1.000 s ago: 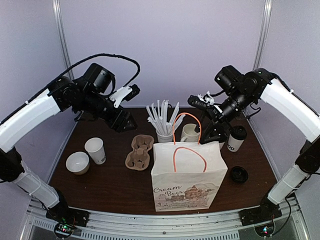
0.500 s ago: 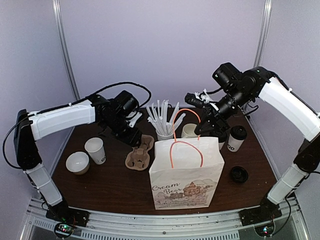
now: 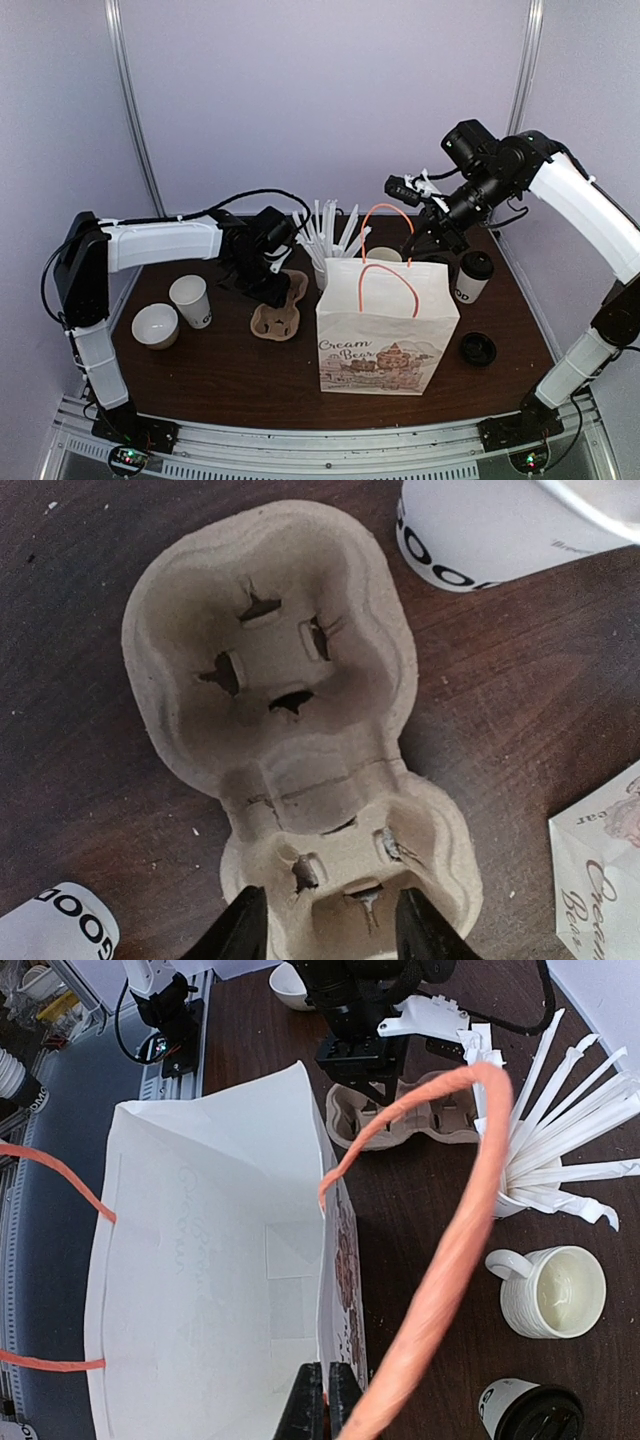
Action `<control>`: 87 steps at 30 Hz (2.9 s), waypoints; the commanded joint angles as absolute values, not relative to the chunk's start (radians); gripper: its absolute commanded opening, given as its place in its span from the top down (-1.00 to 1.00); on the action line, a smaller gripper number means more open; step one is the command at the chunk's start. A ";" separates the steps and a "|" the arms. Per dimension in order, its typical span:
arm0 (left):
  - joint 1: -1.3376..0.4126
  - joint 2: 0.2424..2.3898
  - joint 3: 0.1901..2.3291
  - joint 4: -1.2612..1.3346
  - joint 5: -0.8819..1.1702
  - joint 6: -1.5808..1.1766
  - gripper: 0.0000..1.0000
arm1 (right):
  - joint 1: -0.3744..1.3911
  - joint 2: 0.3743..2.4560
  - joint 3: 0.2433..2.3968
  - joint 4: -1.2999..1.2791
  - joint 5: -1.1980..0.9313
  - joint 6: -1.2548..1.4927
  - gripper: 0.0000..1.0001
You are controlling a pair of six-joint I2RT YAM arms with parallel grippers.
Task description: Pack the takeout coffee
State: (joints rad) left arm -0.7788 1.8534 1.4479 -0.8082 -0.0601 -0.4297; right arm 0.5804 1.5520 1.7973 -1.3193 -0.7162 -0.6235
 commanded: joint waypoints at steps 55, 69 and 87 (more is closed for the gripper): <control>-0.753 2.054 1.556 -0.781 -0.119 -0.610 0.16 | 0.577 1.522 1.736 -1.282 -0.730 -0.619 1.00; -0.754 2.006 1.534 -0.782 -0.115 -0.621 0.36 | 0.576 1.531 1.741 -1.279 -0.731 -0.618 1.00; -0.756 1.562 1.465 -0.811 -0.112 -0.536 0.36 | 0.577 1.523 1.786 -1.317 -0.764 -0.601 1.00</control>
State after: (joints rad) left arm -0.7593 1.6341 1.4803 -0.8204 -0.1257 -0.5758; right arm 0.5800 1.5295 1.7561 -1.2915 -0.7273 -0.6193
